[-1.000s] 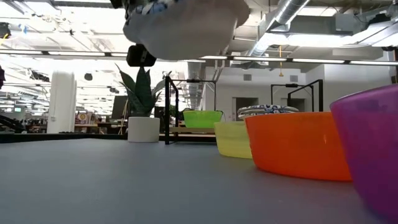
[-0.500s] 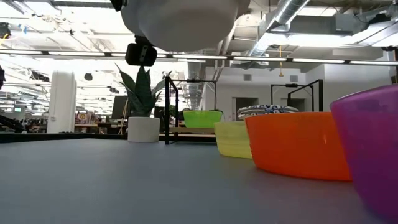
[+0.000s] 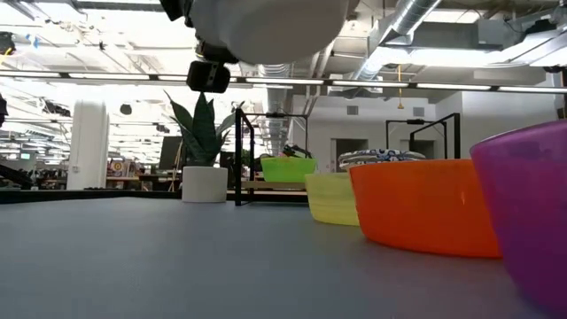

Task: Place and stack bowls onto a shelf
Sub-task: Stack the white patterned bowl on top of the white patterned bowl on the shelf

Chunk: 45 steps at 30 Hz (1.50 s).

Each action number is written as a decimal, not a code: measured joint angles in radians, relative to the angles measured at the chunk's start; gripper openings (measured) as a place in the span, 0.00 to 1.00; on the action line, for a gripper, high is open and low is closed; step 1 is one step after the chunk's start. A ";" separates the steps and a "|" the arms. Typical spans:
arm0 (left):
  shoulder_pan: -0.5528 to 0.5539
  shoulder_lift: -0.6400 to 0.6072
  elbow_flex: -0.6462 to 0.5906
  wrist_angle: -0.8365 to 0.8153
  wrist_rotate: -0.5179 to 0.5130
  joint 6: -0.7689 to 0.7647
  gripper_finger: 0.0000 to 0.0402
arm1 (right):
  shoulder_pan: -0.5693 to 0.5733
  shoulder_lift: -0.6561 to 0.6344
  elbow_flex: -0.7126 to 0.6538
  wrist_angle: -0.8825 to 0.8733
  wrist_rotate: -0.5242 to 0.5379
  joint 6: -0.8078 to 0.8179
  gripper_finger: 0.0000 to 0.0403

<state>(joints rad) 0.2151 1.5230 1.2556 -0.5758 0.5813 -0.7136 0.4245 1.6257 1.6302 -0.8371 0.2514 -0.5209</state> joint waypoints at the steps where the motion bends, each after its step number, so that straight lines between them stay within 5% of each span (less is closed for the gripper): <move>1: 0.001 0.000 0.000 0.016 0.017 -0.010 0.00 | -0.003 0.007 0.000 0.002 0.000 -0.001 0.49; 10: -0.002 0.000 0.000 0.052 0.042 -0.039 0.00 | -0.028 0.066 0.001 -0.019 0.016 -0.003 0.44; 19: -0.001 -0.001 0.000 0.053 0.014 -0.032 0.00 | -0.041 0.060 0.000 -0.032 0.001 0.031 0.05; 25: 0.001 -0.002 0.000 0.077 -0.084 -0.022 0.03 | -0.046 0.058 0.000 -0.033 0.005 0.109 0.05; 32: 0.008 -0.002 0.000 0.079 -0.196 0.001 0.20 | -0.047 0.058 0.000 -0.025 0.019 0.224 0.05; 45: 0.051 -0.002 0.000 0.115 -0.158 0.066 0.64 | -0.045 0.057 0.000 -0.034 0.008 0.409 0.05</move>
<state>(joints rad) 0.2662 1.5215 1.2556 -0.4610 0.4235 -0.6471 0.3798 1.6829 1.6299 -0.8710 0.2597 -0.1116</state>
